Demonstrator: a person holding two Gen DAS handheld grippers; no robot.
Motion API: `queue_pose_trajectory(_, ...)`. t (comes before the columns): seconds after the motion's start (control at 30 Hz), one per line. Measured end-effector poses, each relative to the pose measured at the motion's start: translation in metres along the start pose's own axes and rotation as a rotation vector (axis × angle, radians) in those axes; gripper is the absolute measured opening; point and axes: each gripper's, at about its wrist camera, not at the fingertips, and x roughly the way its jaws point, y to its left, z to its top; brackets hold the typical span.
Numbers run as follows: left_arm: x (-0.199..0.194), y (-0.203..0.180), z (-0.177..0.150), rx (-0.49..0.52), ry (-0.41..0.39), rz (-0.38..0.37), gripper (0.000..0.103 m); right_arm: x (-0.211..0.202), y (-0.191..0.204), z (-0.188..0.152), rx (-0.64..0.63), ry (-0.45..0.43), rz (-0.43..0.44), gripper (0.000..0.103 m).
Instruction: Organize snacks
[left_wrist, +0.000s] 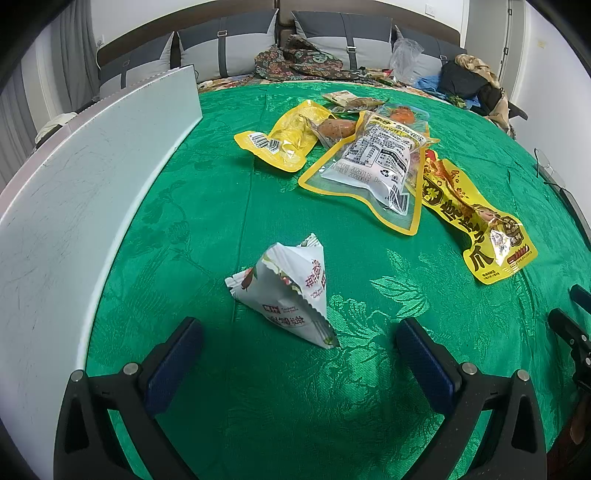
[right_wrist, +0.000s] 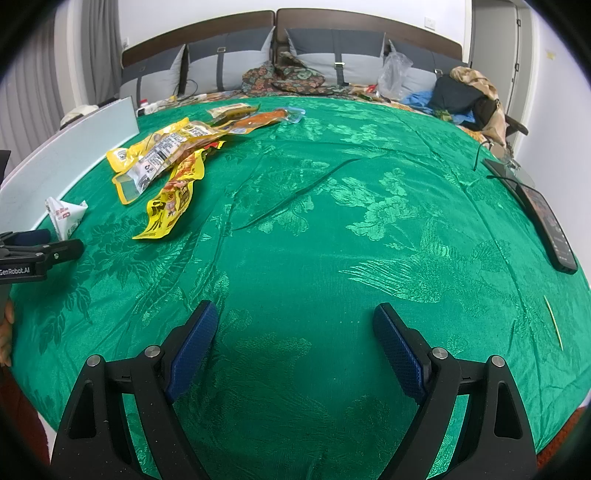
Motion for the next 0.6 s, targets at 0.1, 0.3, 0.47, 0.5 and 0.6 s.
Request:
queue_pose_trajectory(0.1,0.000,0.006,0.006,0.000,0.051,-0.018,0.102,0.002,-0.002,0.006,-0.007,0.053,0.018,0.089)
queue_pose_trajectory(0.3,-0.010,0.024,0.017,-0.095,0.055,-0.145,0.089,0.011,0.000,0.051,0.066,0.133,0.216,0.087)
queue_pose_trajectory(0.47,0.000,0.007,0.031,0.000,0.090,-0.105,0.065,0.059,0.047,0.111,-0.031,0.204,0.263,0.087)
queue_pose_trajectory(0.5,0.001,0.005,0.033,0.009,0.096,-0.087,0.048,0.072,0.057,0.120,-0.056,0.226,0.261,0.087)
queue_pose_trajectory(0.6,-0.001,0.014,0.035,-0.019,0.088,-0.092,0.030,0.095,0.079,0.131,-0.103,0.283,0.244,0.070)
